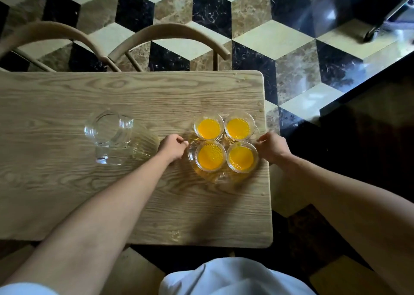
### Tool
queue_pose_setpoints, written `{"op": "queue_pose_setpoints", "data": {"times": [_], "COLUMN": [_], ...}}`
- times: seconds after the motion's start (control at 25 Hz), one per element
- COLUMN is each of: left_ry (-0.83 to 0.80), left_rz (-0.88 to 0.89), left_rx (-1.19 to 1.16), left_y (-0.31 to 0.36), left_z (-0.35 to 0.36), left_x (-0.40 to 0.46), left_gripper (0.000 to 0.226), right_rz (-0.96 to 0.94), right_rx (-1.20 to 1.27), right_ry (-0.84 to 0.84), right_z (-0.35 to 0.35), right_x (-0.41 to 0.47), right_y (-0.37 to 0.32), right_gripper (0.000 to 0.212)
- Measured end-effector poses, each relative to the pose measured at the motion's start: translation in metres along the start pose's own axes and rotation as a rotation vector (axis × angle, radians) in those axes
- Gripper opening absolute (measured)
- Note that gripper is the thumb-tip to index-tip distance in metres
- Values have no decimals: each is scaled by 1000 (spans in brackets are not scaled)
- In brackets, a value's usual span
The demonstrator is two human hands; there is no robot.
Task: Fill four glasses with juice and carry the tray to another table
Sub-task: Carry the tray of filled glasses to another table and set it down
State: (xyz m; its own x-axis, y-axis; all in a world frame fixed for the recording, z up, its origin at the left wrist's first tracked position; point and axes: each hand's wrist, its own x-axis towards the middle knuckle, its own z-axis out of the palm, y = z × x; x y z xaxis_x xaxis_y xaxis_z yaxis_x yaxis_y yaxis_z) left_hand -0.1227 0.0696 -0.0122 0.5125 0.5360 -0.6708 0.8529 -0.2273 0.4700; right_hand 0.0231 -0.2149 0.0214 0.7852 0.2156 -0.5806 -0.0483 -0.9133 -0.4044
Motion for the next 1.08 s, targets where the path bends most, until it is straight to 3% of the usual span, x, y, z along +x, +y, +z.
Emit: {"op": "queue_pose_setpoints", "data": {"times": [0.04,0.16,0.36,0.52,0.76,0.92,1.08], "left_ry": [-15,-13,39,102,150,168,175], "left_rz": [4,8,-23,-44,-72,-66,-80], "left_rx": [-9,-33,-48,-40,-56,-65,-106], "left_y": [-4,-3,12,15,19,18,8], "left_z": [3,9,13,16,20,21,22], "left_x": [10,20,0,-3,-5,-4,-4], "left_gripper": [5,22,23,9,4,32,36], "right_rz": [22,80,143,169,182,178,170], "right_rx": [4,41,86,118,104,84,79], "right_ry": [1,15,-2,0,29,47,53], "right_z": [1,3,4,5,8,11,12], "right_x": [0,2,4,7,9,8,4], "right_y": [-2,-4,-1,2,3,2,2], "right_gripper": [30,31,25,18,14,13,13]}}
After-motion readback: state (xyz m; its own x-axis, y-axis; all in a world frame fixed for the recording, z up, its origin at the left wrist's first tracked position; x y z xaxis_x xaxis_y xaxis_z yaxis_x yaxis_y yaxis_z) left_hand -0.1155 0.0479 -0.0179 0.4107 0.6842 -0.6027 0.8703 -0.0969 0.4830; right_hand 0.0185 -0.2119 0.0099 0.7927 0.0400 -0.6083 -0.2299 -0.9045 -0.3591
